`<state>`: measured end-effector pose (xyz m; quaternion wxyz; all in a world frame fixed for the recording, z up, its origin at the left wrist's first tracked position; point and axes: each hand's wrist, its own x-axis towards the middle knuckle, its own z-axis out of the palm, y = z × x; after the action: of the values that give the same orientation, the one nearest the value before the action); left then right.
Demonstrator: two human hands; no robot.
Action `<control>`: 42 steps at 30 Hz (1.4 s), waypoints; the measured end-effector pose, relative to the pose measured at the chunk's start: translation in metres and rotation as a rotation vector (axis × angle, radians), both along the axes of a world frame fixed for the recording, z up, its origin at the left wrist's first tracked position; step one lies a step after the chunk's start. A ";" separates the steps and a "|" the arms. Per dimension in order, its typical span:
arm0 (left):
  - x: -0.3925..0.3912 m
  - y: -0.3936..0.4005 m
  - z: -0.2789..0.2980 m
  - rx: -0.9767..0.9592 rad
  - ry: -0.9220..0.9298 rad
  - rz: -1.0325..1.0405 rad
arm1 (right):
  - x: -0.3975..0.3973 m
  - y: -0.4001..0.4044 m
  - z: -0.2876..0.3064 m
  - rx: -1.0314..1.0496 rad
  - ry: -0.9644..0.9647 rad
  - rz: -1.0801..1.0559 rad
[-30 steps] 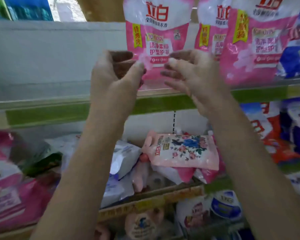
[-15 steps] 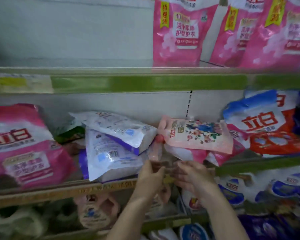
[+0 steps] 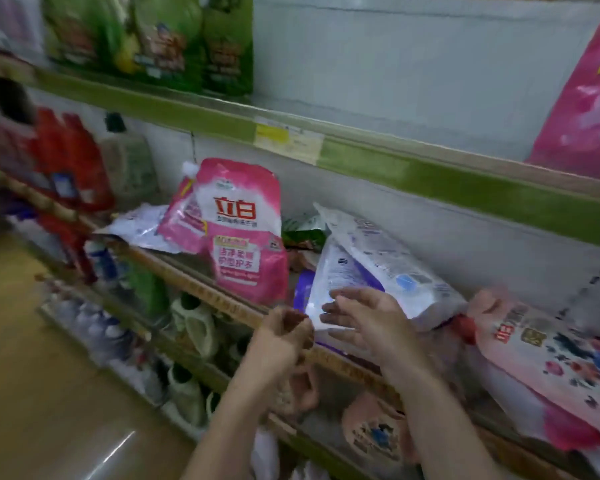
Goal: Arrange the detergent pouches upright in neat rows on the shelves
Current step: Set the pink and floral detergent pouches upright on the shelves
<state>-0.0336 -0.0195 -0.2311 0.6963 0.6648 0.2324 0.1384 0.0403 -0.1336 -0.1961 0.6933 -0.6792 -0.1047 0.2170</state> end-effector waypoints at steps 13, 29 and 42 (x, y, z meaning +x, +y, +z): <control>-0.021 0.136 -0.041 0.088 -0.066 0.303 | 0.025 0.127 -0.038 -0.246 -0.232 -0.035; 0.096 0.248 -0.019 -0.129 0.035 -0.107 | 0.061 0.182 -0.062 -0.271 -0.137 -0.562; 0.074 0.228 -0.018 -0.049 -0.082 0.206 | 0.001 0.150 -0.041 -0.267 -0.428 -0.589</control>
<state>0.0404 0.2087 -0.2493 0.7035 0.6138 0.2742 0.2305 0.0408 0.0167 -0.2373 0.5938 -0.7944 -0.0183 -0.1263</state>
